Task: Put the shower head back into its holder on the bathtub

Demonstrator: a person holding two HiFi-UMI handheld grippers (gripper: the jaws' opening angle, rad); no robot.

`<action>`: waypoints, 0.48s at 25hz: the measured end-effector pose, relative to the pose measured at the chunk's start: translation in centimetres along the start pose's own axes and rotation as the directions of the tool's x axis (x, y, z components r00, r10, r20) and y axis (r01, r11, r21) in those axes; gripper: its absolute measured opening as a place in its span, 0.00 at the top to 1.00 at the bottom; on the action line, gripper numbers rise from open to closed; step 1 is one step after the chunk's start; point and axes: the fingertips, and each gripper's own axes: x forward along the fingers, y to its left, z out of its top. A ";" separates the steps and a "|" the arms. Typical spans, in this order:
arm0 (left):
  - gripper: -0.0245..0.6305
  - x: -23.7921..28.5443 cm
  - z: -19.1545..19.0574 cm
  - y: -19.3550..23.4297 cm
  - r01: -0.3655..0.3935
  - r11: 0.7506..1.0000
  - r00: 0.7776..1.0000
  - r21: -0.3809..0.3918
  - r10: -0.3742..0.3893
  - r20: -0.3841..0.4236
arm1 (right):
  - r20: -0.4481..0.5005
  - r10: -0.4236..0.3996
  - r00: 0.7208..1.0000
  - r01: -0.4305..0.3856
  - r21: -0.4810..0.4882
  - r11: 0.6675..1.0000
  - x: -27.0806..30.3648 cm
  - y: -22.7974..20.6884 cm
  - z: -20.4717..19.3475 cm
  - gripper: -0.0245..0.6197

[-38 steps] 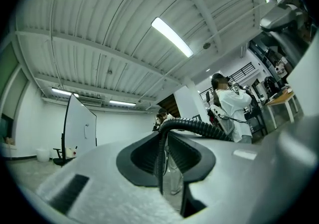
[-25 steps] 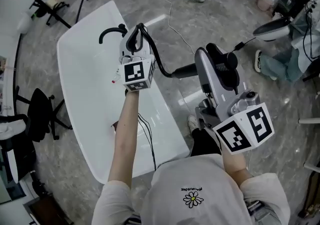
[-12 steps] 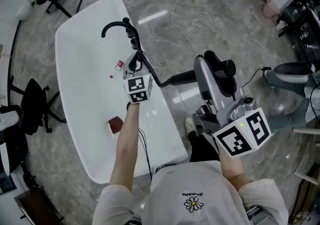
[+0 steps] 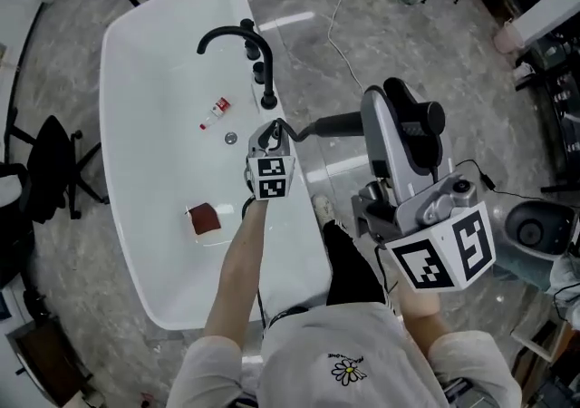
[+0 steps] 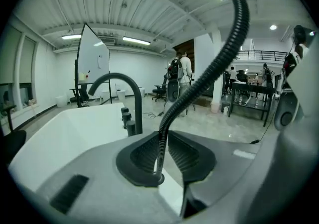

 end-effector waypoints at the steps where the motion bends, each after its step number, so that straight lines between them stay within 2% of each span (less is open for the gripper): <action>1: 0.87 0.8 -1.0 0.5 0.001 1.000 1.000 -0.006 -0.001 -0.020 | -0.011 0.002 1.000 -0.002 0.002 1.000 1.4 -0.3 -0.9 0.79; 6: 0.87 2.5 -4.6 2.2 -0.010 0.996 0.997 -0.088 0.003 -0.081 | -0.067 0.002 0.998 -0.001 0.010 1.000 6.6 -1.0 -4.6 0.79; 9: 0.87 2.9 -5.5 2.1 0.001 0.994 0.996 -0.107 -0.011 -0.086 | -0.091 0.001 0.996 -0.003 -0.021 1.000 8.5 -1.6 -6.3 0.79; 12: 0.82 2.5 -6.1 2.9 -0.011 0.990 0.998 -0.143 0.000 -0.071 | -0.114 0.014 0.993 -0.016 -0.018 1.000 10.4 -1.8 -8.3 0.79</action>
